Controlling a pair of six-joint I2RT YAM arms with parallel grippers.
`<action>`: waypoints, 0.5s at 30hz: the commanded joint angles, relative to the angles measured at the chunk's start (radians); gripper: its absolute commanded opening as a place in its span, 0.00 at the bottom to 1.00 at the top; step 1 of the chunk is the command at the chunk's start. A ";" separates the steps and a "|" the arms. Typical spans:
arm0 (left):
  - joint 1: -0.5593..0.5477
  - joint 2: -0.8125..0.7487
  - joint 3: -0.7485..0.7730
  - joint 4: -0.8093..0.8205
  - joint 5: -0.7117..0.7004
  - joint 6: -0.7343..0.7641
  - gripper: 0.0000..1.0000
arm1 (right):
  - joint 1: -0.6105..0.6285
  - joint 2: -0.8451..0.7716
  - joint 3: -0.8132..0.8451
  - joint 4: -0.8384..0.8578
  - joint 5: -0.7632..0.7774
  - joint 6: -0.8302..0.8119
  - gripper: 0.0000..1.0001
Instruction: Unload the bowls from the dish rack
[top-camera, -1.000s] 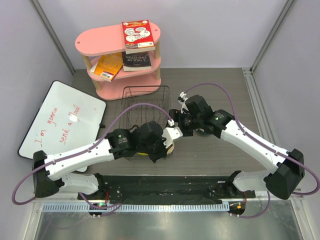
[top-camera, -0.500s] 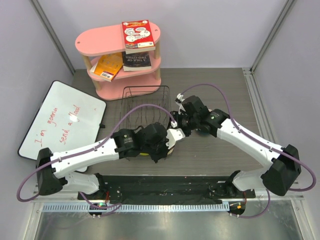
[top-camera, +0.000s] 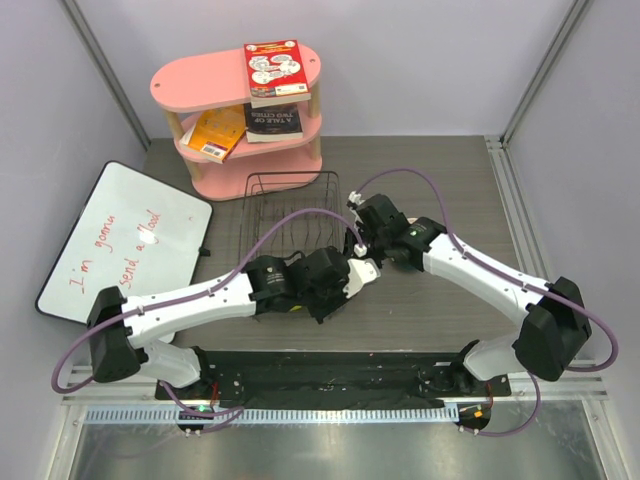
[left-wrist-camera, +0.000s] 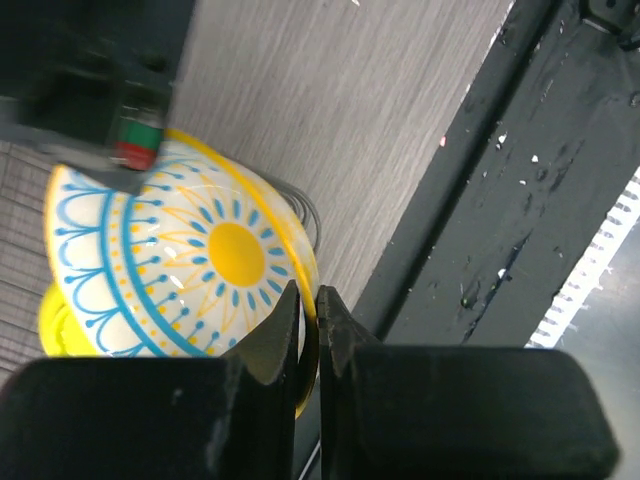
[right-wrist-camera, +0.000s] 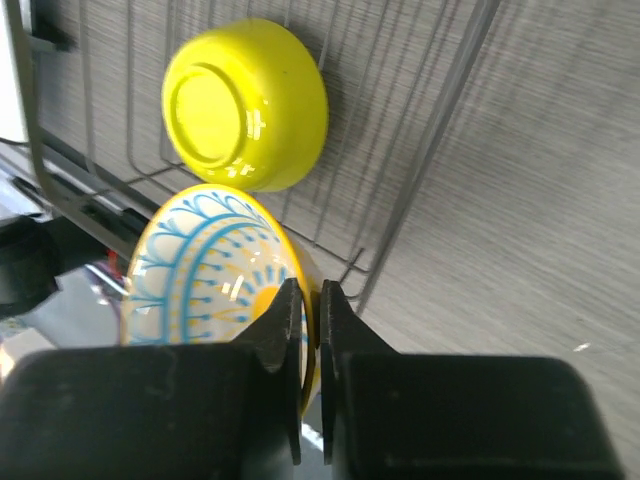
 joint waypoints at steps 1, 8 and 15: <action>0.017 -0.003 0.072 0.051 -0.171 0.010 0.00 | 0.010 0.005 -0.007 -0.057 -0.042 -0.033 0.01; 0.018 0.004 0.089 0.046 -0.290 -0.010 0.05 | 0.013 -0.013 0.009 -0.057 -0.012 -0.038 0.01; 0.022 -0.041 0.060 0.073 -0.357 -0.053 0.46 | 0.011 -0.042 0.023 -0.060 0.048 -0.026 0.01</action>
